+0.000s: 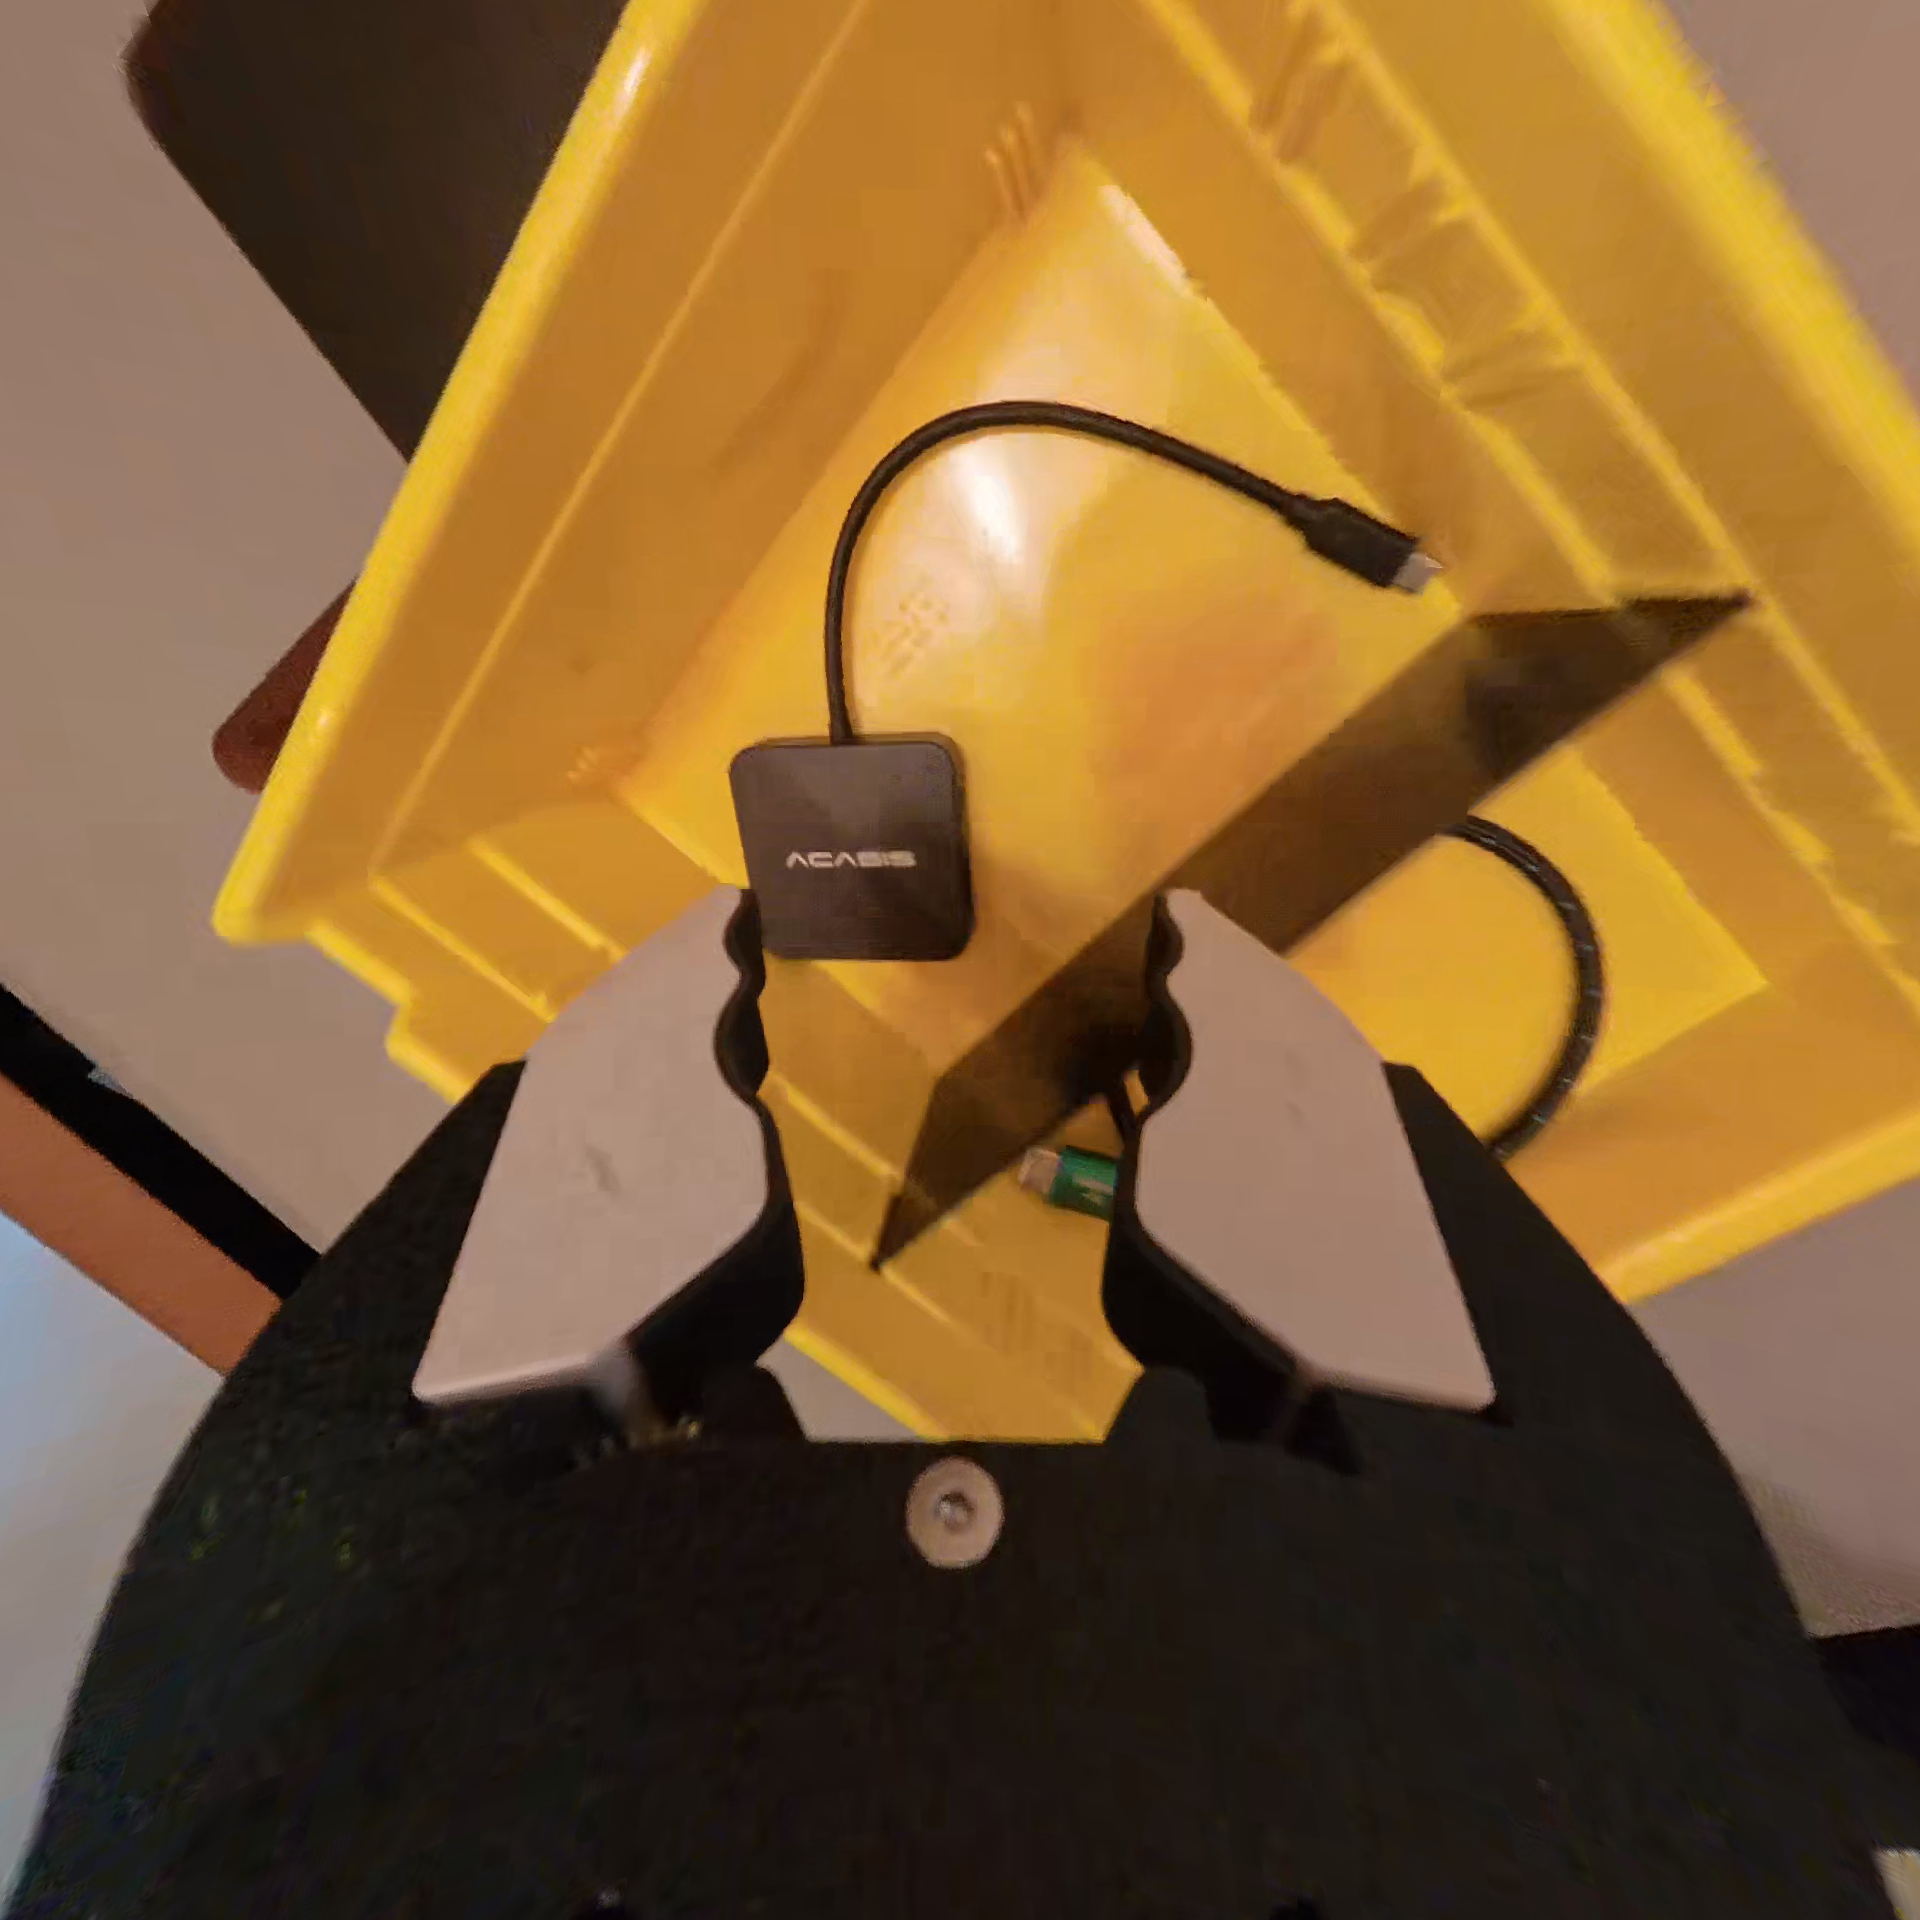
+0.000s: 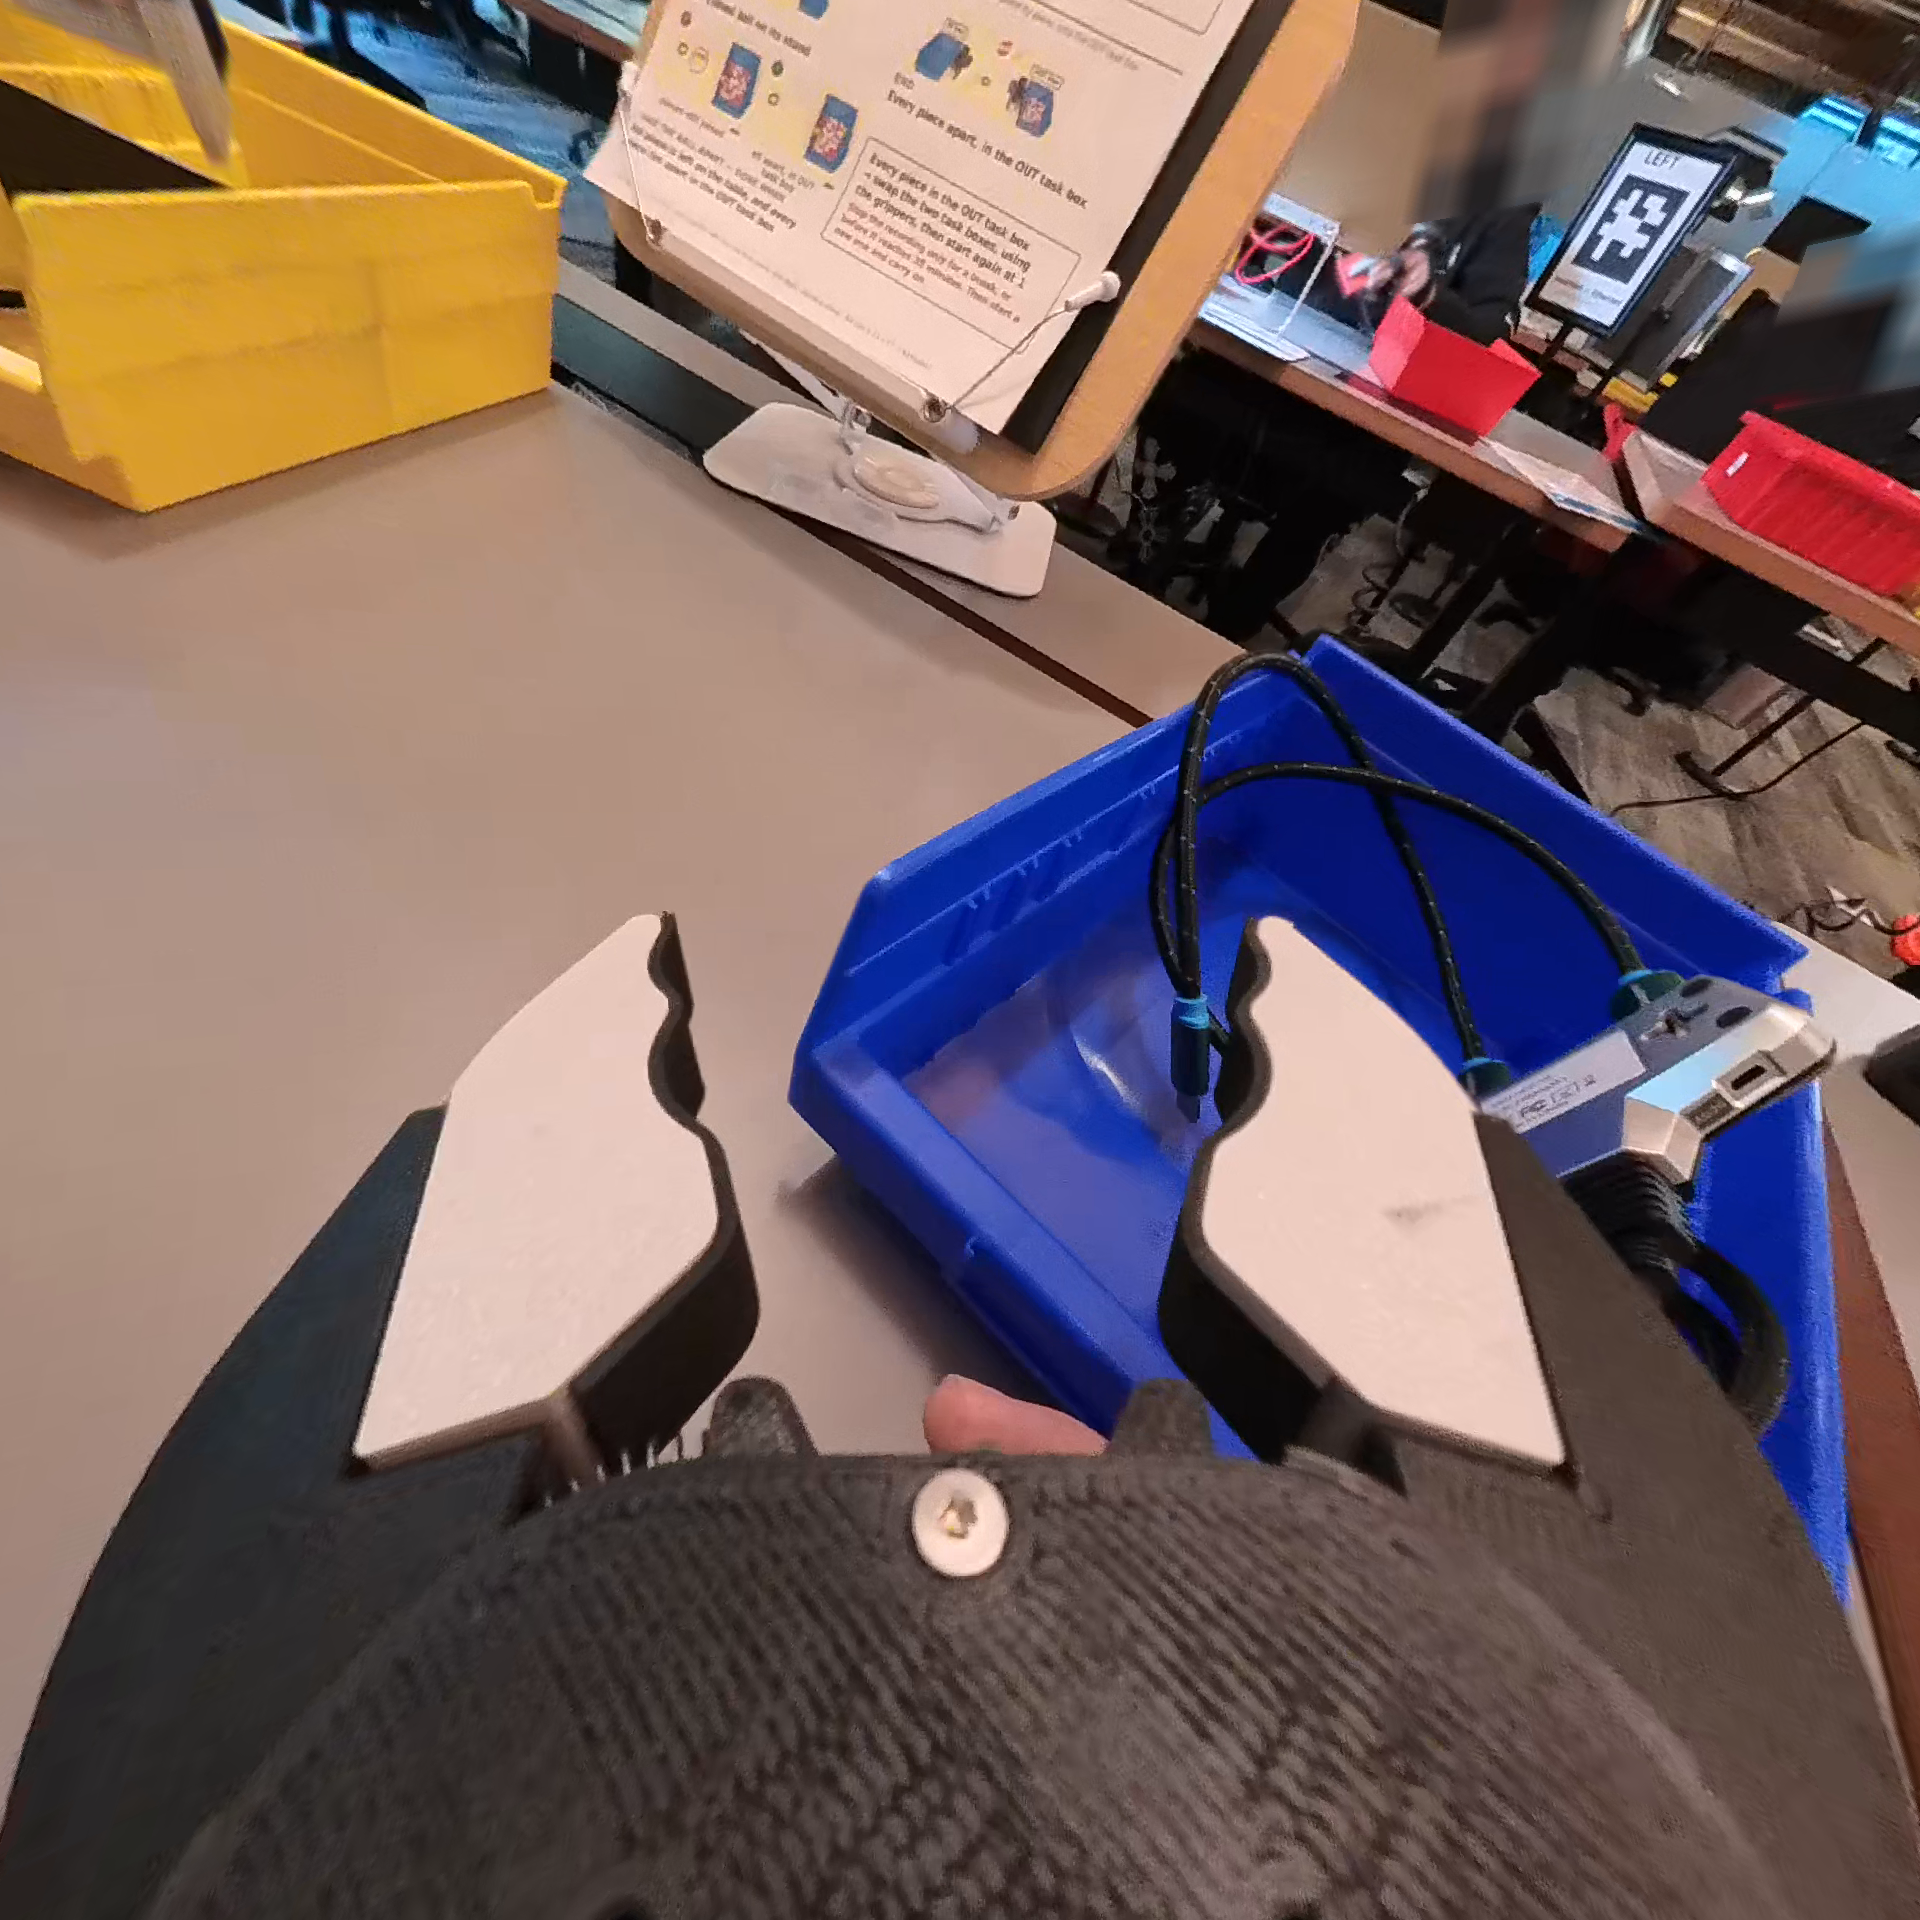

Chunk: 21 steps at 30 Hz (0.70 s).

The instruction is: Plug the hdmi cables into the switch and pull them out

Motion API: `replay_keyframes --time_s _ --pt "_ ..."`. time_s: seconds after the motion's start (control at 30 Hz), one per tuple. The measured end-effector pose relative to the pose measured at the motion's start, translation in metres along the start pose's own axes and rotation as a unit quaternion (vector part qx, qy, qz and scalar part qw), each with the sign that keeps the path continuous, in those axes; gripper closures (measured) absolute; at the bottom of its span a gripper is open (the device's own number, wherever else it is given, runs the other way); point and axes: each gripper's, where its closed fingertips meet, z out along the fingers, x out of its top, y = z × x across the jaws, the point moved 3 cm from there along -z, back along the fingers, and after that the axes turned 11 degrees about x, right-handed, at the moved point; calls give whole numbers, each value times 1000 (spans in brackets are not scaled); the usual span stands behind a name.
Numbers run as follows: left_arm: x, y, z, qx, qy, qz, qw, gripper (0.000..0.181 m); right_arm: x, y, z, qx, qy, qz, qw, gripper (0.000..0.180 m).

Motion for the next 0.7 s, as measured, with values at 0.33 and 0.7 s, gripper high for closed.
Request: replay_keyframes --time_s 0.33,0.7 --pt "0 -9 76 36 -168 79 982 113 3 0 -10 72 116 37 990 80" --pt "-13 -3 79 -48 -179 23 982 110 -3 -5 -6 87 104 26 990 82"
